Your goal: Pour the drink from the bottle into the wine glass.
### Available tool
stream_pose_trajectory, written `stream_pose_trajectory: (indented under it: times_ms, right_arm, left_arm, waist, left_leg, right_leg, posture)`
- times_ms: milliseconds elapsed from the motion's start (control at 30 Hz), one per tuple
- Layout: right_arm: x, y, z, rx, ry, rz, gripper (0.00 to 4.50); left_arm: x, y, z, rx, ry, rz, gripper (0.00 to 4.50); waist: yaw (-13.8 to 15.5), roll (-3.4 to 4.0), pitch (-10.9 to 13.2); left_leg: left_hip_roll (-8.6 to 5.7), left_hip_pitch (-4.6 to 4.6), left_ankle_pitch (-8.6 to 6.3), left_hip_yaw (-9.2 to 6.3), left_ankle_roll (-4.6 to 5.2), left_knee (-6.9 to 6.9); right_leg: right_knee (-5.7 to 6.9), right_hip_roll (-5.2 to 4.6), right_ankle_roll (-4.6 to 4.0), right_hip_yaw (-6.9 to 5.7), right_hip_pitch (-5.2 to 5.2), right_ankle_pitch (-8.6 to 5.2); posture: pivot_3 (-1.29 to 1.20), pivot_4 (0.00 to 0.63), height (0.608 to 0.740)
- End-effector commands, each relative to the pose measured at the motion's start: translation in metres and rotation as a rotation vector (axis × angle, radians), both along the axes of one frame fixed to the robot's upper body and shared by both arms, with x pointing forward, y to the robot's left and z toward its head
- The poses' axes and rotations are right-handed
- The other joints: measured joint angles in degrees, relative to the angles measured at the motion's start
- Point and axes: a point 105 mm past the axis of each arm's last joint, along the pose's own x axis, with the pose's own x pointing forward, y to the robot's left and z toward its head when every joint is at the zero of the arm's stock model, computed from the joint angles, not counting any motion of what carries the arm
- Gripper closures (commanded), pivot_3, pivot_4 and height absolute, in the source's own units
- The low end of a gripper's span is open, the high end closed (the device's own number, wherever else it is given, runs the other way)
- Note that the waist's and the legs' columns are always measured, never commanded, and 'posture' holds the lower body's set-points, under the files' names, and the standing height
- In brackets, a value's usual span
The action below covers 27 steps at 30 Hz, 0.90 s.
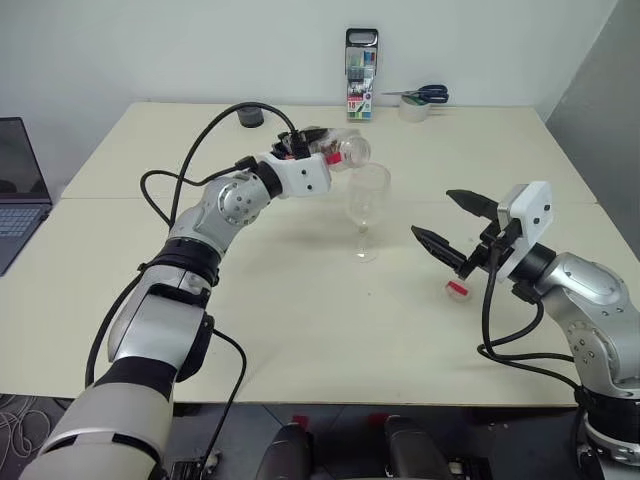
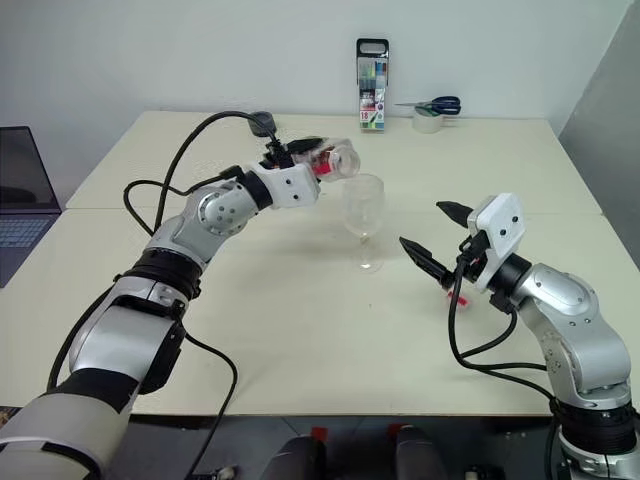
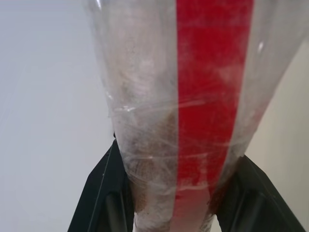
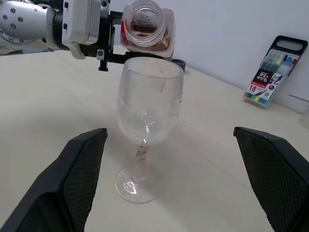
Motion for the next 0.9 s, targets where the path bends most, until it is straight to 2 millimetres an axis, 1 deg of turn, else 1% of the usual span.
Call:
stream_pose_trajectory:
  times_ms: [33,267,533,667,900]
  right_arm:
    - [-0.008,0.001,0.015,0.023,-0.062,0.016,0.0]
    - [-0.017,0.005,0.018,0.019,-0.057,0.076,0.0]
    - [-0.028,0.001,0.019,-0.005,-0.001,0.143,0.0]
    - [-0.031,-0.003,0.019,-0.006,0.015,0.139,0.0]
    - [-0.032,-0.003,0.018,-0.001,0.02,0.133,0.0]
  left_arm:
    - [-0.001,-0.001,0.028,-0.019,-0.095,-0.008,2.83]
    - [0.001,-0.003,0.031,0.015,-0.127,0.001,2.83]
    - [0.003,-0.005,0.037,0.06,-0.178,0.013,2.83]
    - [0.003,-0.005,0.042,0.076,-0.208,0.017,2.83]
    - [0.003,-0.005,0.048,0.111,-0.249,0.022,2.83]
  waist:
    - [0.0,0.0,0.0]
    - [0.0,0.0,0.0]
    - [0.0,-0.02,0.0]
    - [0.0,-0.02,0.0]
    - [0.0,-0.03,0.0]
  left_leg:
    - [0.0,0.0,0.0,0.0,0.0,0.0]
    - [-0.01,0.0,0.0,0.0,0.0,0.0]
    - [-0.01,-0.02,0.0,0.0,0.0,0.01]
    - [-0.01,-0.02,0.0,0.0,0.0,0.01]
    - [-0.01,-0.02,0.0,0.01,0.0,0.02]
  right_leg:
    - [0.0,0.0,0.0,0.0,0.0,0.0]
    - [0.01,0.0,0.0,0.0,0.0,0.0]
    - [0.0,-0.01,0.0,0.0,0.0,0.0]
    - [0.01,-0.01,0.0,0.0,0.0,0.0]
    - [0.02,-0.01,0.0,0.01,0.0,0.0]
  posture:
    - [0.0,0.15,0.74]
    - [0.0,0.15,0.74]
    - [0.0,0.15,0.74]
    - [0.0,0.15,0.74]
    - [0.0,0.15,0.74]
